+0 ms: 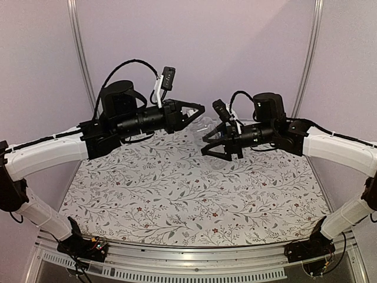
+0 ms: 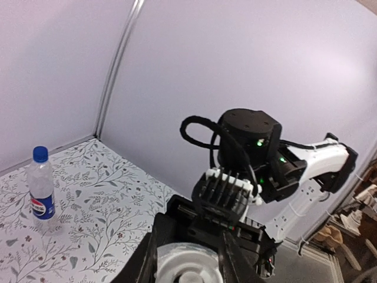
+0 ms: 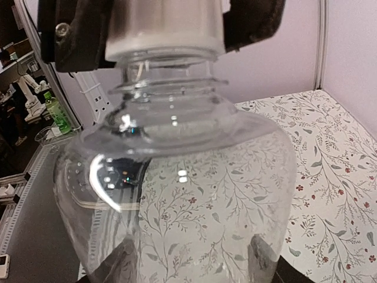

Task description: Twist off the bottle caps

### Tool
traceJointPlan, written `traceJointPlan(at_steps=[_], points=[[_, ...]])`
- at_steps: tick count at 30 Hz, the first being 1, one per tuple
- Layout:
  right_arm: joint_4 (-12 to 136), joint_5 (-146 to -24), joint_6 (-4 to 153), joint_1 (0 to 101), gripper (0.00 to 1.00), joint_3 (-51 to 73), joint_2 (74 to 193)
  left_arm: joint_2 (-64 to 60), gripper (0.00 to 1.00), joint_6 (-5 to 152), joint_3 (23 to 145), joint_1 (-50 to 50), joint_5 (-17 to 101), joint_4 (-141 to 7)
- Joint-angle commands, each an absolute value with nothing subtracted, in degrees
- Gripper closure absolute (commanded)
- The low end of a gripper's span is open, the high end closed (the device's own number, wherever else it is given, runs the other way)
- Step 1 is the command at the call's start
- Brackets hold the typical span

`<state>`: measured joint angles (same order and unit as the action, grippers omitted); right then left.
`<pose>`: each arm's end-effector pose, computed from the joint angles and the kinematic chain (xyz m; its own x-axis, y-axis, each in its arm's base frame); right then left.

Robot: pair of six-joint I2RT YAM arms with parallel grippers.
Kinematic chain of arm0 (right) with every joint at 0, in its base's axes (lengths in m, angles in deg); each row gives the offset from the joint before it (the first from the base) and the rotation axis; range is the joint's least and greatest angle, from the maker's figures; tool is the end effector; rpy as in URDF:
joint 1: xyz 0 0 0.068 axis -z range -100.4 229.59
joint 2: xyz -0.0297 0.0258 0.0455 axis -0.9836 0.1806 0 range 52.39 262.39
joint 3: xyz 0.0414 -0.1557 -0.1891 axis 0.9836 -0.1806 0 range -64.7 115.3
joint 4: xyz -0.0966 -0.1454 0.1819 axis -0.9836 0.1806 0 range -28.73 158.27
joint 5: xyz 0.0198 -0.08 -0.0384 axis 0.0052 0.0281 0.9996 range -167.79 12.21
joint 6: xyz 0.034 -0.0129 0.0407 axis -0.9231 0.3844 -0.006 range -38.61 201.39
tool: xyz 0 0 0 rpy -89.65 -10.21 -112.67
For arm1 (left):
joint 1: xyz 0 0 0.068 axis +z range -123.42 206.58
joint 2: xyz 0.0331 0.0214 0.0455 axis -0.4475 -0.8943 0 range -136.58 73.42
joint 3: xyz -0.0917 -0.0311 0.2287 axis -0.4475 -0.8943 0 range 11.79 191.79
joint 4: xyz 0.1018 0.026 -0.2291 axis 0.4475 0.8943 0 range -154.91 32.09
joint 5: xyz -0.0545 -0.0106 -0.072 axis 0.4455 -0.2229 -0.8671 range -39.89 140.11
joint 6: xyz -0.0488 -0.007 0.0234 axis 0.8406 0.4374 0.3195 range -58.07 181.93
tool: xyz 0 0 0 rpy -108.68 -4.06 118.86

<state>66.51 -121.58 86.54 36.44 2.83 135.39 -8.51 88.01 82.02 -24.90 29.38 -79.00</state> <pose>0.2216 0.2423 0.3101 -0.1702 -0.2484 -0.9536 -0.9852 0.0618 0.1597 0.1997 -0.2716 0.3654 -0.3953 -0.1637 -0.9038 0.8665 0.2601 -0.4261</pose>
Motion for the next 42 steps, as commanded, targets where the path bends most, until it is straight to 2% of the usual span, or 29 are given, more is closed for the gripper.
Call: traceJointPlan(at_steps=[1,3,6,13,17,23,30,33,37,42], points=[[67.2,-109.7,87.6,36.5,0.4,2.6,133.7,-6.1,0.98,92.1,85.2,-29.9,53.8,-69.4],[67.6,-109.1,88.0,36.4,0.4,2.9,133.6,-6.4,0.97,92.5,86.0,-31.0,57.0,-68.0],[67.6,-107.9,88.0,36.4,0.4,3.1,133.5,-7.2,0.91,91.5,87.1,-32.8,62.3,-66.3],[67.1,-108.0,87.2,36.5,0.4,2.5,133.2,-8.2,0.78,91.8,86.9,-33.3,62.7,-66.7],[67.2,-111.1,88.2,36.4,0.4,1.5,132.9,-7.3,0.6,90.9,86.1,-33.0,61.7,-68.1],[67.0,-114.9,89.4,36.4,0.4,0.0,132.6,-5.1,0.27,90.5,84.0,-30.4,54.2,-71.2],[67.7,-121.4,90.4,36.4,0.4,0.0,132.5,-0.7,0.03,84.8,79.1,-26.5,39.2,-77.1],[67.9,-127.3,91.0,36.4,0.4,0.4,132.8,0.3,0.01,82.4,78.3,-23.8,30.2,-78.2],[68.6,-135.0,91.4,36.4,0.39,1.7,133.6,0.7,0.04,80.4,76.7,-20.4,13.7,-82.9],[69.5,-142.2,92.3,36.4,0.38,3.4,135.2,-0.9,0.07,78.8,75.9,-19.1,3.9,-88.2]])
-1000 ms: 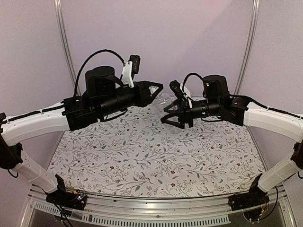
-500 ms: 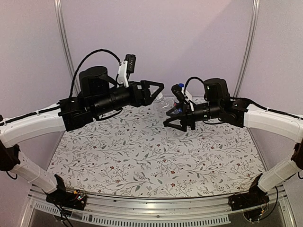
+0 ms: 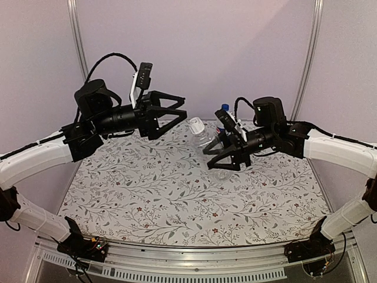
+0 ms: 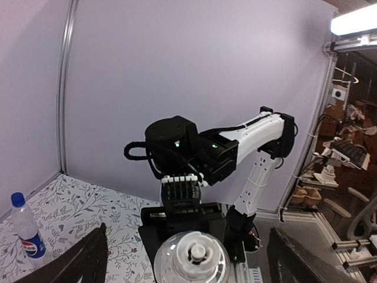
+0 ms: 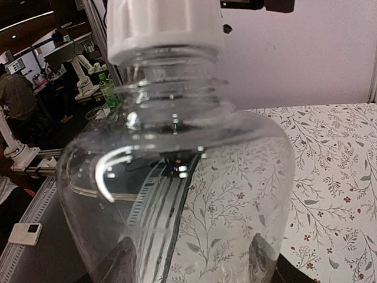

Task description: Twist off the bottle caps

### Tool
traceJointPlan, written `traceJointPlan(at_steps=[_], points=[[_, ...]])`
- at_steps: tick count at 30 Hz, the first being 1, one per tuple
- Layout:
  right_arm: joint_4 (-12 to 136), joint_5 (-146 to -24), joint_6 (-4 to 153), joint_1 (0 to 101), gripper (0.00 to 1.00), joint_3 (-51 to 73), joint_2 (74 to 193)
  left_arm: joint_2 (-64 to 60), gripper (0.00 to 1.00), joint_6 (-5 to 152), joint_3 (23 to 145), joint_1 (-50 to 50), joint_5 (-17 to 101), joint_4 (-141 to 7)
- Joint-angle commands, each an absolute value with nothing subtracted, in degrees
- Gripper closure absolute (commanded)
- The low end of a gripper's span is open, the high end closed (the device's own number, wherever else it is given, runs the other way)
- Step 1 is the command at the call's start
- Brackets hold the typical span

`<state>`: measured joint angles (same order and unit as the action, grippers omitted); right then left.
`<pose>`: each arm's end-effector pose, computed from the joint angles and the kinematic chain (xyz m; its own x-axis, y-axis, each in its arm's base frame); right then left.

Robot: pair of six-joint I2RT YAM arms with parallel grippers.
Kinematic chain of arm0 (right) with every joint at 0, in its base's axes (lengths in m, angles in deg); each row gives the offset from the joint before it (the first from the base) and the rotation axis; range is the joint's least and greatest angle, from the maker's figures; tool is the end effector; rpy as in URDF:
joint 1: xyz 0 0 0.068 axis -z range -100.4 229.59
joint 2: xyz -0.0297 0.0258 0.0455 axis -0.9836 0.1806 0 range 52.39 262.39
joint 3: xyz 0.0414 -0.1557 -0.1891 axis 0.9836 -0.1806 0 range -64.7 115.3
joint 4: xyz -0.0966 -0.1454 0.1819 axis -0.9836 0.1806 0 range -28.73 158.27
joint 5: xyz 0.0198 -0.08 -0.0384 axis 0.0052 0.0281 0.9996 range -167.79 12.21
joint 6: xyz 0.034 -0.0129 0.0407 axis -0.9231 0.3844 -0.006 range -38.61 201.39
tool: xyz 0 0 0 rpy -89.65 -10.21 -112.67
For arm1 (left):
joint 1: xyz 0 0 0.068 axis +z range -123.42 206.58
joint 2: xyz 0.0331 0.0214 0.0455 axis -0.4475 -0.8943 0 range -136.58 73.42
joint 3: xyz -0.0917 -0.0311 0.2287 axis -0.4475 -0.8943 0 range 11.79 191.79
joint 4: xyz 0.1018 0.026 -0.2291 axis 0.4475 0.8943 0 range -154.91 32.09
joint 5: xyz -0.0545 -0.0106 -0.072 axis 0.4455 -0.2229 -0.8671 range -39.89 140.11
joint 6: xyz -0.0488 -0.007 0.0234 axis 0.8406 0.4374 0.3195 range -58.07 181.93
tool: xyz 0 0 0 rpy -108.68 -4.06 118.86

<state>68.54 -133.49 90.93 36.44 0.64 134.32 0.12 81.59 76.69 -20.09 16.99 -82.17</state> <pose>0.2095 0.2377 0.3020 -0.1357 -0.2553 -0.9573 -0.9725 -0.1500 0.1779 0.1886 -0.2291 0.3833 -0.2302 -0.1667 -0.9588 0.9581 0.1335 -0.2533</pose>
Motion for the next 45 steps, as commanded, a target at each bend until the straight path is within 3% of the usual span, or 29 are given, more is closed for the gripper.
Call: traceJointPlan(at_steps=[1,10,21,28,45], points=[[70.0,-143.1,92.5,36.4,0.38,3.9,135.7,-1.6,0.08,78.4,76.5,-19.0,2.8,-88.4],[73.4,-147.2,94.8,36.4,0.38,6.3,138.6,-9.1,0.19,79.6,82.3,-18.9,-7.3,-91.7],[72.8,-147.9,94.2,36.4,0.38,6.4,139.6,-12.5,0.28,81.5,82.6,-19.3,-10.5,-94.8],[72.8,-147.7,93.9,36.4,0.38,6.5,140.2,-13.0,0.46,81.4,82.0,-19.8,-10.7,-95.1],[72.7,-146.6,93.7,36.4,0.38,6.4,140.0,-14.2,0.49,79.4,81.8,-20.9,-9.9,-92.7]])
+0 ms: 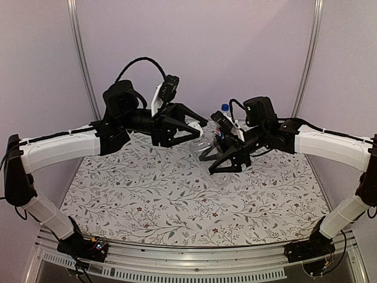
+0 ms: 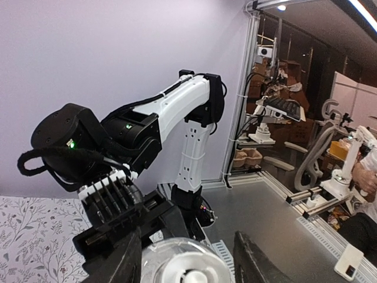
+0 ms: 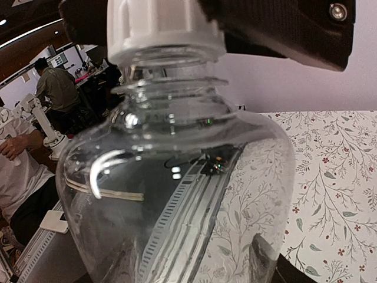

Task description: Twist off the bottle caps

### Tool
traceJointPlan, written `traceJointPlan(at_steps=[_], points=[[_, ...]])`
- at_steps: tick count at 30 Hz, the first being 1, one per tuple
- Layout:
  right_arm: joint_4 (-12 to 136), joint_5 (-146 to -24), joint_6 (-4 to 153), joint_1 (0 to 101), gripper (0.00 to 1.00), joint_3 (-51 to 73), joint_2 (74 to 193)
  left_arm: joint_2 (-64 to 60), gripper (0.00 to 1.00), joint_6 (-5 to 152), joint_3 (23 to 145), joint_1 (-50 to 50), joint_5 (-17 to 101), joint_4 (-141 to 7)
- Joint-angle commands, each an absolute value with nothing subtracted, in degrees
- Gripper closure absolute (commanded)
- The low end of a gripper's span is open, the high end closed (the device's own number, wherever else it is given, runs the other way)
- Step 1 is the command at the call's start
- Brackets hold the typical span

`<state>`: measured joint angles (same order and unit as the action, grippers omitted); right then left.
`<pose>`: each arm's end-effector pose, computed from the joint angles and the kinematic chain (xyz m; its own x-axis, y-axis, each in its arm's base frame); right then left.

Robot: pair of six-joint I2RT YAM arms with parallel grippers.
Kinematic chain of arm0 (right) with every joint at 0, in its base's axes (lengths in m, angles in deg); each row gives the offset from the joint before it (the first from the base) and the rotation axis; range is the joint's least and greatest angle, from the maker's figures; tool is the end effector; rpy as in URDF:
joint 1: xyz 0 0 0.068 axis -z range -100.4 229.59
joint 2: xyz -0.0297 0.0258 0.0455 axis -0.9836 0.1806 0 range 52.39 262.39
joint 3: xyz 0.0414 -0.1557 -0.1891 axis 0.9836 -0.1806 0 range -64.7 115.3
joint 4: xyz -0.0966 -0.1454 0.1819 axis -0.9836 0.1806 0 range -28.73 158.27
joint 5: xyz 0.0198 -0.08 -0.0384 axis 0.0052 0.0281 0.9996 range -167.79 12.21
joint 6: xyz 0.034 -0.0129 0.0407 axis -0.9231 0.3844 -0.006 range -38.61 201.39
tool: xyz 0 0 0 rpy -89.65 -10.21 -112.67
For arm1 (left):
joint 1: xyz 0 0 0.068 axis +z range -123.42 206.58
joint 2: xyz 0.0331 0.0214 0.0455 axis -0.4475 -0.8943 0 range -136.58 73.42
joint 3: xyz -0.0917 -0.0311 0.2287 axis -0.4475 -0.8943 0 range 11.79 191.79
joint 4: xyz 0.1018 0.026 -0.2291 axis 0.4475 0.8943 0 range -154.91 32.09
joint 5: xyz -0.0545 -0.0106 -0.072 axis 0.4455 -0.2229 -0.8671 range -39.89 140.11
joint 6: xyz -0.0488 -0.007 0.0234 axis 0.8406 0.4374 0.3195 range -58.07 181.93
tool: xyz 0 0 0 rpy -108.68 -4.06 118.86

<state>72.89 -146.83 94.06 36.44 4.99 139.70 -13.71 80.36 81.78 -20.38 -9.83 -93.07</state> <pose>0.2153 0.2485 0.2955 -0.1636 -0.2610 -0.9514 -0.8968 -0.3624 0.2536 0.2095 -0.2708 0.3576 -0.1754 -0.0443 -0.9835 0.9386 -0.3090 -0.1535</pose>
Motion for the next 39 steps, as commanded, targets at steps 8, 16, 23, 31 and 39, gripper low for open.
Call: traceJointPlan(at_steps=[8,16,23,31,39], points=[[72.8,-144.9,93.8,36.5,0.39,6.2,140.1,-14.1,0.71,79.6,81.8,-20.9,-9.8,-92.6],[71.9,-128.3,92.0,36.7,0.41,5.6,136.9,-10.3,0.93,79.1,79.0,-20.7,0.9,-89.3],[67.7,-114.3,89.2,36.7,0.41,3.6,133.5,-5.1,0.99,84.0,78.3,-23.8,31.1,-80.7],[65.6,-107.9,88.2,36.6,0.42,3.3,133.2,-8.2,0.99,89.9,86.4,-29.6,52.9,-67.4],[63.6,-108.5,87.3,36.6,0.42,1.9,132.5,-9.9,0.87,92.1,88.0,-30.4,53.6,-66.8]])
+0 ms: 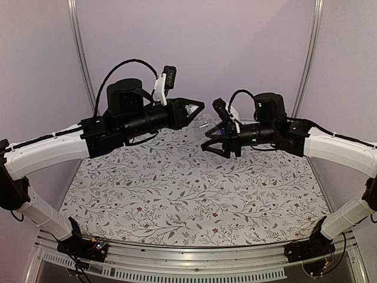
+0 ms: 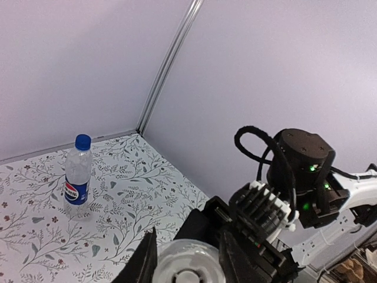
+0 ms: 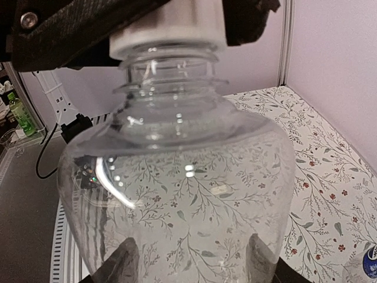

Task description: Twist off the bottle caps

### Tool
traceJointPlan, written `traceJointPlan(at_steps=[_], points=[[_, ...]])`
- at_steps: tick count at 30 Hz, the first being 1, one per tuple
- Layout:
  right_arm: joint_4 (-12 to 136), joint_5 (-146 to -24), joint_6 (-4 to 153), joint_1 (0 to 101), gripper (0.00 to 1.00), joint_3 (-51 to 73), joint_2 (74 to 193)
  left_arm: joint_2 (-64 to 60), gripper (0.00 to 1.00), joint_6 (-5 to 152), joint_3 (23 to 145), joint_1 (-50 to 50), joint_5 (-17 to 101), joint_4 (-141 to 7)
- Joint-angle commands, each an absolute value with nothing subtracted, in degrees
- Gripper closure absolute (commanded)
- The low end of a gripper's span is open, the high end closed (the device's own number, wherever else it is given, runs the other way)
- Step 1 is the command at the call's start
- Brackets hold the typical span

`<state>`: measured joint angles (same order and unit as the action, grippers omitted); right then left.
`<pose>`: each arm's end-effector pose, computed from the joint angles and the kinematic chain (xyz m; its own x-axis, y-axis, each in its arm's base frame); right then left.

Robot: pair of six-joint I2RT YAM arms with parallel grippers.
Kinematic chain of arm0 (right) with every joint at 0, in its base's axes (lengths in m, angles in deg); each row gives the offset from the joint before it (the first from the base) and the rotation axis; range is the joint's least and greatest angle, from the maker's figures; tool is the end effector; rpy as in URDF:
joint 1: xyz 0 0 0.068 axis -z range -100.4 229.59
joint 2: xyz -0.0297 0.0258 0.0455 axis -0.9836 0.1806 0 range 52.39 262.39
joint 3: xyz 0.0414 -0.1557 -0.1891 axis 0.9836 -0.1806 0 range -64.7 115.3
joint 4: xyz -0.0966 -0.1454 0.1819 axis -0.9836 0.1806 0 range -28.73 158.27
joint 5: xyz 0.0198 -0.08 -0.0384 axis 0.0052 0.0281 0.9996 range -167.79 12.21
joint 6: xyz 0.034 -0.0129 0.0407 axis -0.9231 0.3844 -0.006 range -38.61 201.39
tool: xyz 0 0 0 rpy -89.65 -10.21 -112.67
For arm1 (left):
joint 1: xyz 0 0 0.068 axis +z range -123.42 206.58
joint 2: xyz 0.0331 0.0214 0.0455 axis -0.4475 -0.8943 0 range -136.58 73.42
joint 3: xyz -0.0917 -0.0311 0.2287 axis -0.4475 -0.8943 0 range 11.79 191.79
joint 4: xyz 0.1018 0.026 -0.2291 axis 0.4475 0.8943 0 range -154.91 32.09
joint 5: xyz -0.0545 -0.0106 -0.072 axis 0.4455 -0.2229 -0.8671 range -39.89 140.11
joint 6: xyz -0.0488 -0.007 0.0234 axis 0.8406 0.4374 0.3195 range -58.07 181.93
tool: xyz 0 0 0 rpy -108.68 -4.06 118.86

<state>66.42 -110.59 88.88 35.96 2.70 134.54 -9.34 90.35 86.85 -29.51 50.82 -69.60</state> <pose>0.2242 0.2409 0.3125 -0.1205 -0.2664 -0.9563 -0.9727 0.2241 0.0602 0.1908 -0.2830 0.3724 -0.4175 -0.2320 -0.8785 0.7099 0.5203 -0.4748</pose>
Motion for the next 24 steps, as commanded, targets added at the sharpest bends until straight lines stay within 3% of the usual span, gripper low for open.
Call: traceJointPlan(at_steps=[1,18,22,24], points=[[63.6,-109.3,87.4,36.6,0.42,1.8,132.5,-9.8,0.84,91.7,87.8,-30.4,52.9,-67.5],[62.0,-120.9,87.5,36.6,0.4,1.3,133.3,-7.3,0.23,88.9,83.8,-27.0,37.0,-75.8],[62.3,-123.1,87.8,36.6,0.41,1.4,133.4,-5.7,0.01,86.1,82.3,-25.4,31.2,-77.1],[62.8,-125.2,88.0,36.6,0.41,1.8,133.7,-4.7,0.0,84.8,81.5,-24.2,28.6,-77.5]])
